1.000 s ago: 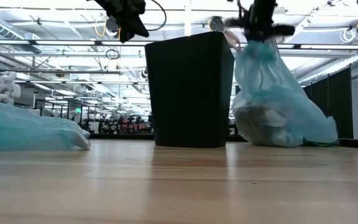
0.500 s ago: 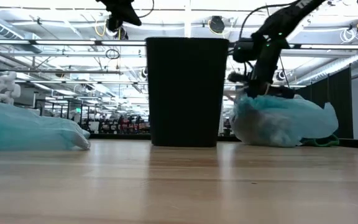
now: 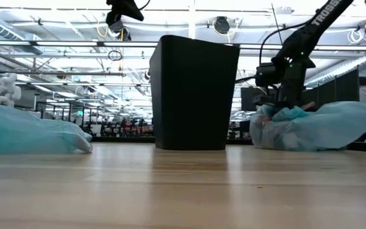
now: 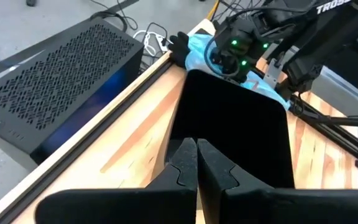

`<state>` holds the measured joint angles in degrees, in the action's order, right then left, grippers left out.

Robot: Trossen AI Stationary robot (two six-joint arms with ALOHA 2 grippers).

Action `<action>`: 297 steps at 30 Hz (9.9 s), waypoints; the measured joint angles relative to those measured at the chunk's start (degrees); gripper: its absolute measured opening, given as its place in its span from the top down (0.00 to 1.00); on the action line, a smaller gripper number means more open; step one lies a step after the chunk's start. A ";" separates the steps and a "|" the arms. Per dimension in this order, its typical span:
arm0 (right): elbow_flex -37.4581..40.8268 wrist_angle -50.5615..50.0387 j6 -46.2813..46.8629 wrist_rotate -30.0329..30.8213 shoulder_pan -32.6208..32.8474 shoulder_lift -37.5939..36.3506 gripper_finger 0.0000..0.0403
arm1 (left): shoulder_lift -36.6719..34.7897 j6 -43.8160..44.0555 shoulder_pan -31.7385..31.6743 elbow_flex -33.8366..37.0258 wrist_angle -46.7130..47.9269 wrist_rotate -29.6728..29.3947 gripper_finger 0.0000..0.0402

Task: Place trash/remove bag and relplace
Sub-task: Remove the blue trash bag from the black trash bin

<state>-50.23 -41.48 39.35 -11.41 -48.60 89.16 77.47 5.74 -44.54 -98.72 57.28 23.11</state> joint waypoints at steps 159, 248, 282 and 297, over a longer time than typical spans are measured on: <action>-24.93 -28.75 -9.99 -1.89 19.97 -26.14 1.00 | 7.69 -9.13 0.83 0.00 -5.80 13.05 1.00; -24.93 34.41 2.79 8.60 6.96 -25.28 0.56 | 34.39 20.71 12.62 -0.07 -76.23 11.64 0.81; -24.93 32.73 -5.94 4.24 7.15 -25.13 0.56 | 45.24 14.77 24.70 -18.48 -76.76 -1.86 0.81; -24.95 34.06 -5.77 1.25 12.89 -20.83 0.56 | 45.22 13.23 25.29 -18.56 -75.24 -7.74 0.81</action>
<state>-75.18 -7.42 33.58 -10.16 -35.71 68.33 122.69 18.97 -19.25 -117.27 -17.96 15.37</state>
